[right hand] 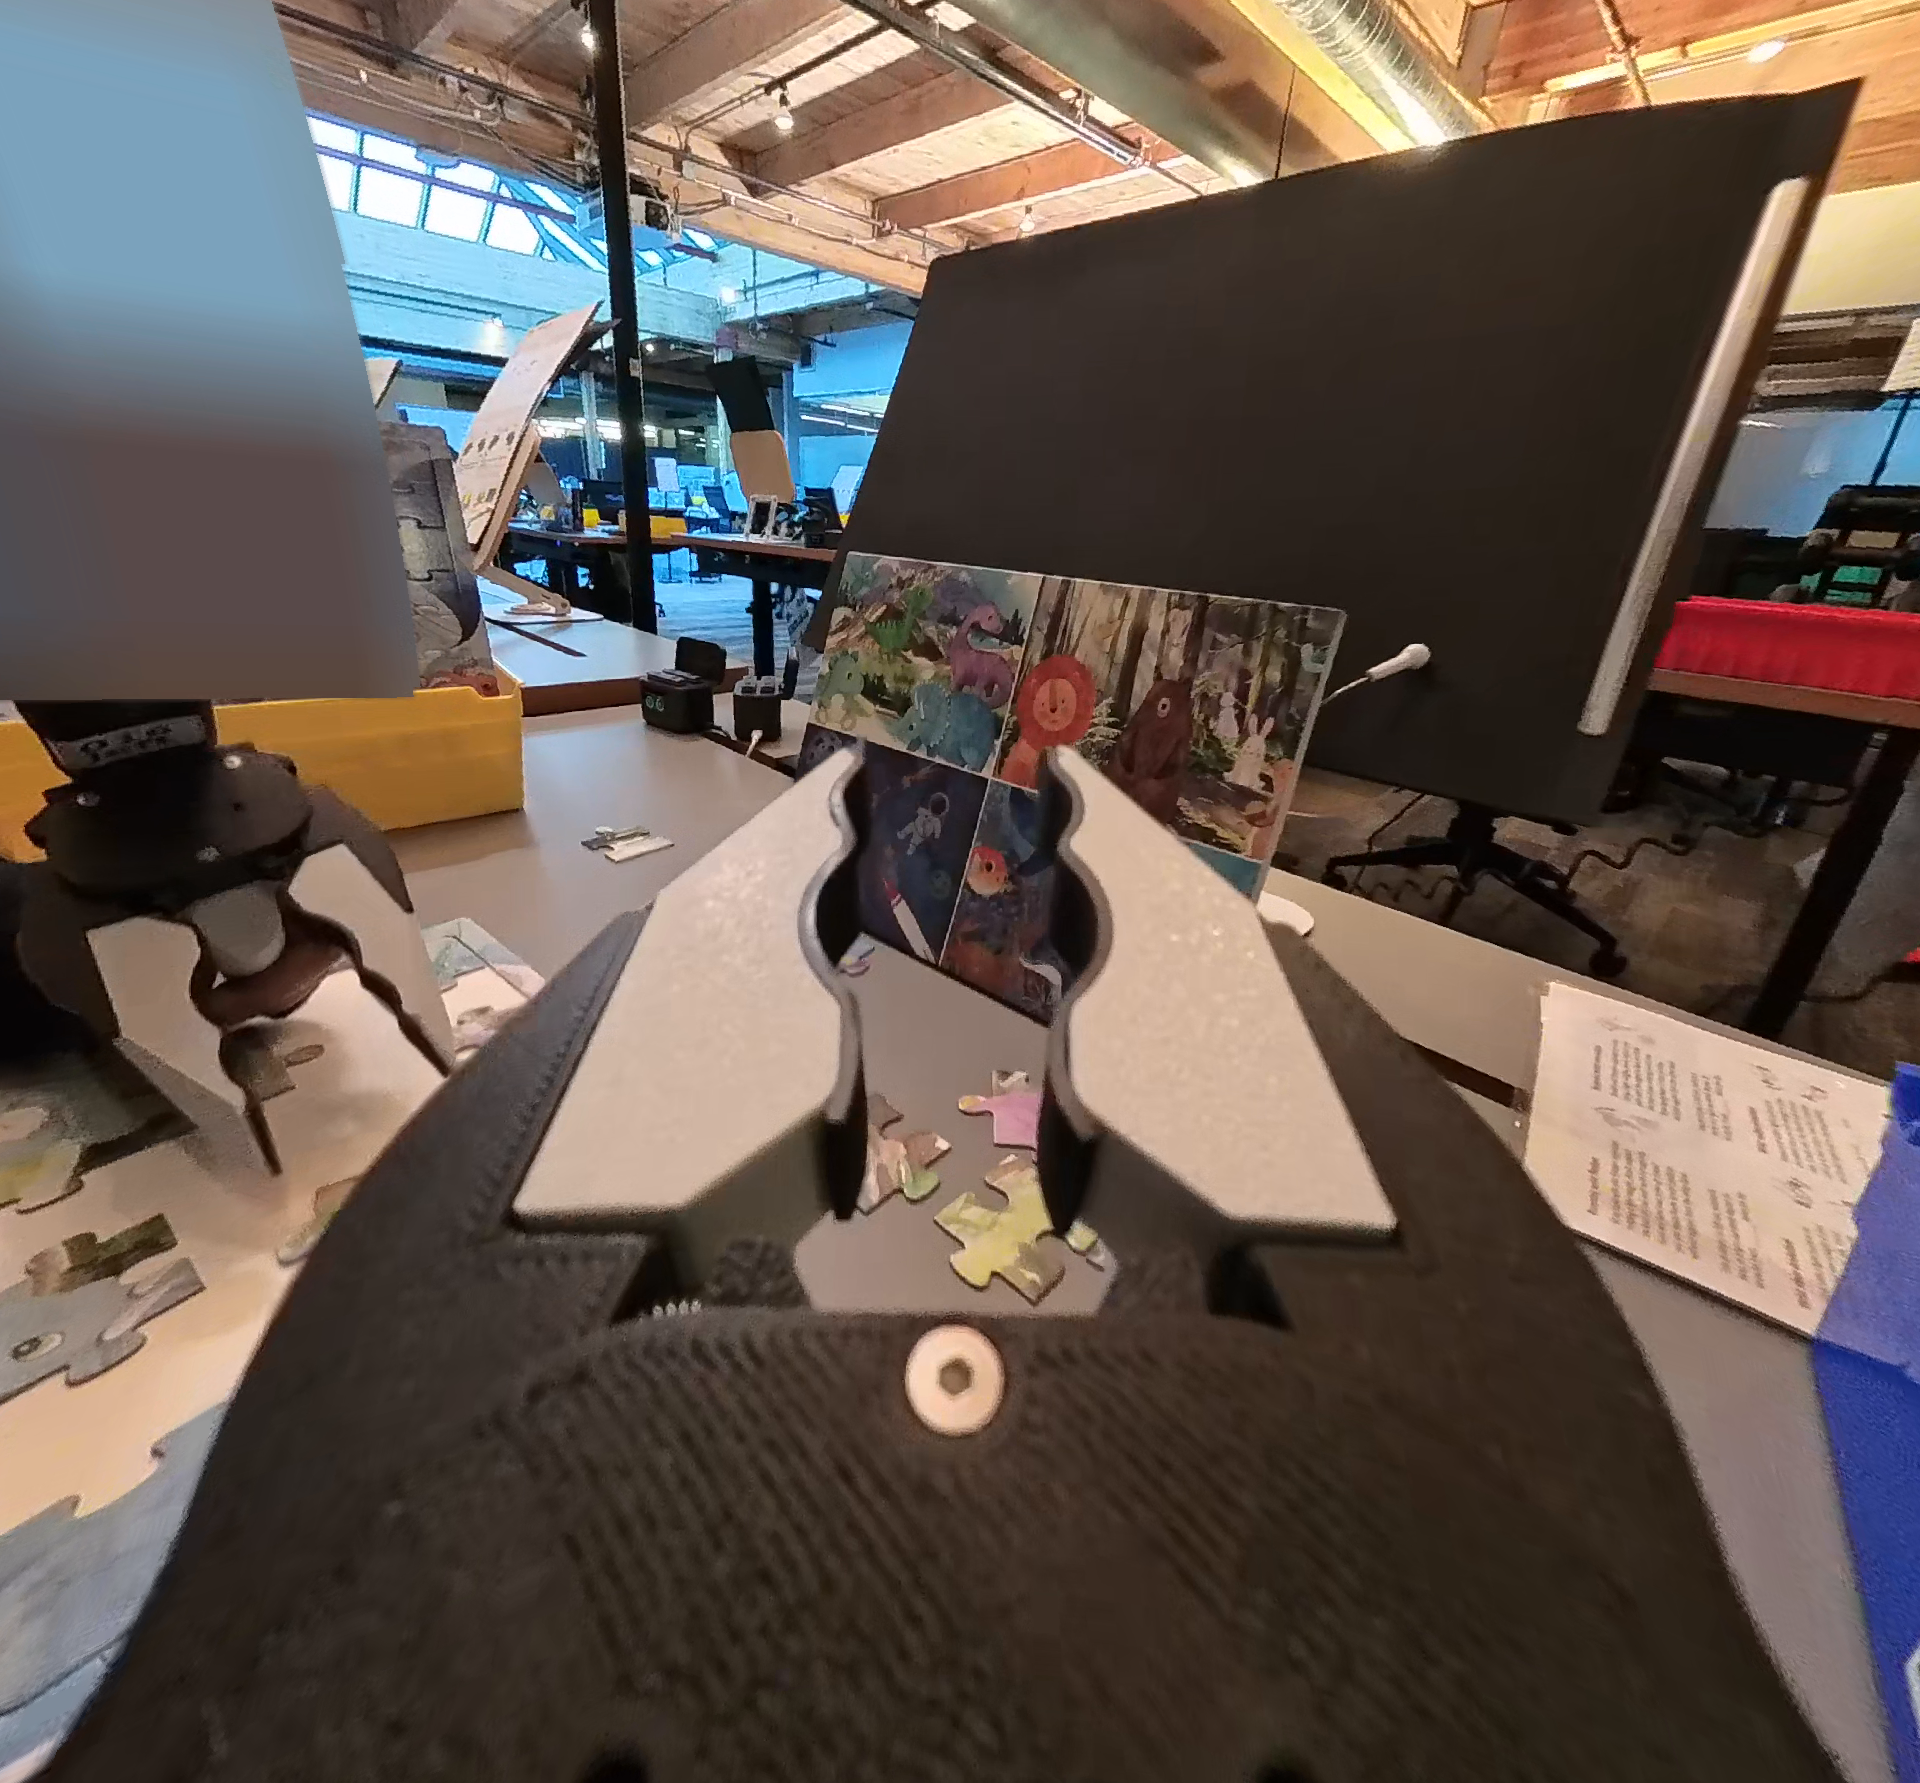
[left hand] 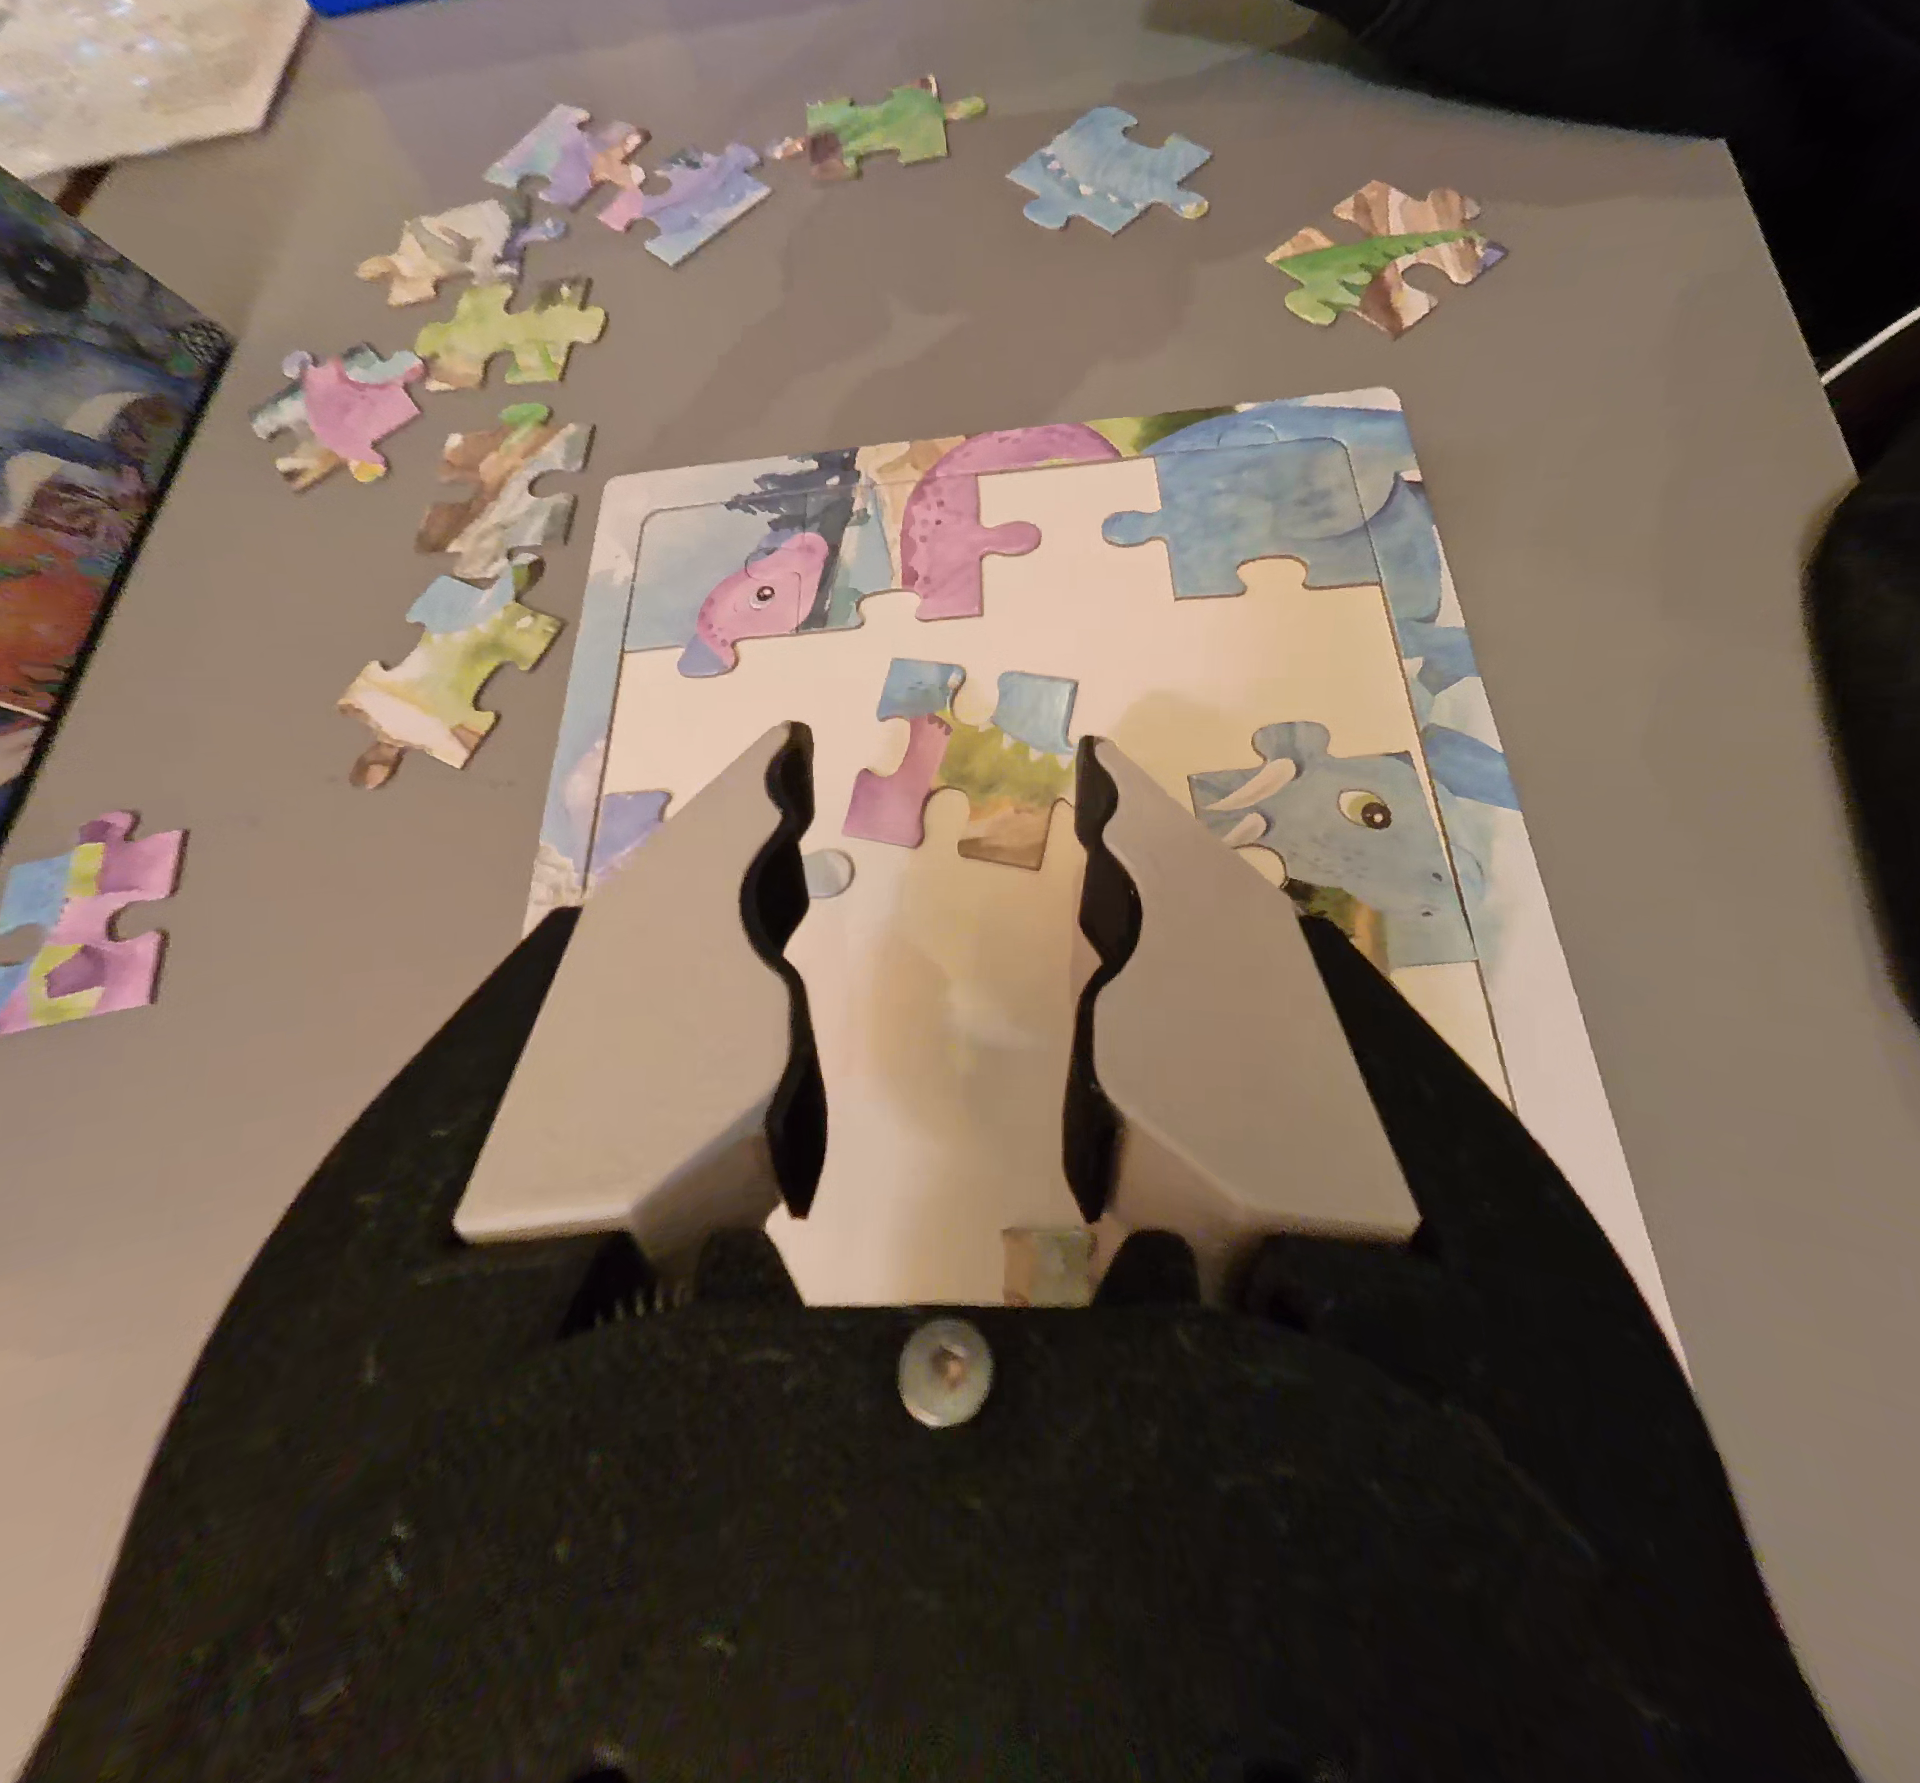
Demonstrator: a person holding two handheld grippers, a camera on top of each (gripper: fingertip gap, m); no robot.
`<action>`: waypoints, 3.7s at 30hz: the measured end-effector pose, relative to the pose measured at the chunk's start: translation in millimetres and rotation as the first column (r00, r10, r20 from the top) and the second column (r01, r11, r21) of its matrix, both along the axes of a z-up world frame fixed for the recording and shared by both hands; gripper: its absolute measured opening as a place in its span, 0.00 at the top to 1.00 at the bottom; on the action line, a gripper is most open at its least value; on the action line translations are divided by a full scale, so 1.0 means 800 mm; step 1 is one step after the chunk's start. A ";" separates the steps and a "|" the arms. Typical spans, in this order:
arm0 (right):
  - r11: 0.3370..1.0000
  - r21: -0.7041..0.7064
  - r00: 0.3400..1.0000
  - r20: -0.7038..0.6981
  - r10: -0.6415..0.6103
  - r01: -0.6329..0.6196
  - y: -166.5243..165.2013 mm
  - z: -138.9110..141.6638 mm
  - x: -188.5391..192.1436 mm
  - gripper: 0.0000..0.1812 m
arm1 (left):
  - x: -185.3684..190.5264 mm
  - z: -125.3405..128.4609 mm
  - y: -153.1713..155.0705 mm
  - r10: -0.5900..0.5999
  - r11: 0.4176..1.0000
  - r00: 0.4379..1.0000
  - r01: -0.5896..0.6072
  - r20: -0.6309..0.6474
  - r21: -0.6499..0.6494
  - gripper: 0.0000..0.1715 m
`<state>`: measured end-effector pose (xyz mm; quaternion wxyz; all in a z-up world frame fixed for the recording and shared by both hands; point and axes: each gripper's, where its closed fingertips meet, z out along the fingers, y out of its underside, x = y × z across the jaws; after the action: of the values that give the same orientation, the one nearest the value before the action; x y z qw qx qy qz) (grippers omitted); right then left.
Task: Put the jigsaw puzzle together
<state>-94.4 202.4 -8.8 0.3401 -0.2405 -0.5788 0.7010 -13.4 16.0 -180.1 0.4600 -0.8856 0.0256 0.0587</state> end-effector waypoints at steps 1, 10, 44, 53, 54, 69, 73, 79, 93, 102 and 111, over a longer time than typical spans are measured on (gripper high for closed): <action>1.000 -0.010 1.000 0.002 0.002 -0.002 0.001 0.001 0.000 0.84 | -0.001 0.003 0.000 0.004 1.000 1.000 -0.004 -0.009 0.009 0.72; 1.000 -0.012 1.000 0.007 0.010 -0.010 -0.001 0.000 0.000 0.84 | -0.003 0.001 -0.001 0.007 1.000 0.999 -0.007 -0.037 0.002 0.73; 1.000 0.007 0.999 0.045 -0.027 0.027 0.005 -0.008 -0.008 0.84 | -0.024 -0.004 -0.003 0.090 0.996 0.991 -0.090 -0.095 0.001 0.62; 1.000 0.010 0.998 0.058 -0.029 0.029 0.004 -0.011 -0.009 0.85 | -0.025 -0.004 -0.002 0.090 0.996 0.991 -0.090 -0.101 0.000 0.61; 0.999 0.015 0.998 0.059 -0.031 0.031 0.004 -0.012 -0.010 0.85 | -0.024 -0.005 -0.002 0.088 0.996 0.991 -0.089 -0.100 -0.002 0.61; 0.998 0.036 0.996 0.075 -0.051 0.049 0.003 -0.017 -0.014 0.85 | -0.018 -0.014 -0.003 0.058 0.997 0.994 -0.062 -0.090 -0.043 0.66; 0.998 0.039 0.996 0.077 -0.051 0.048 0.002 -0.018 -0.014 0.85 | -0.014 -0.020 -0.005 0.036 0.996 0.996 -0.042 -0.079 -0.077 0.72; 0.998 0.043 0.996 0.080 -0.050 0.047 0.001 -0.019 -0.014 0.85 | -0.012 -0.025 -0.005 0.028 0.994 0.996 -0.036 -0.080 -0.100 0.72; 0.998 0.047 0.996 0.080 -0.050 0.046 -0.001 -0.020 -0.014 0.85 | -0.020 -0.013 -0.003 0.038 0.999 0.999 -0.037 0.037 -0.039 0.65; 0.999 0.023 0.996 0.084 -0.038 0.036 0.000 -0.018 -0.012 0.85 | 0.006 -0.041 0.017 -0.116 0.956 0.986 0.145 0.124 -0.256 0.66; 0.999 0.021 0.996 0.085 -0.029 0.028 -0.002 -0.018 -0.010 0.85 | 0.002 -0.036 0.018 -0.071 0.957 0.990 0.103 0.125 -0.271 0.74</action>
<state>-102.6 200.7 -22.9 0.3273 -0.2752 -0.5962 0.6794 -11.7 30.5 -209.0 0.3346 -0.9411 0.0461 -0.0164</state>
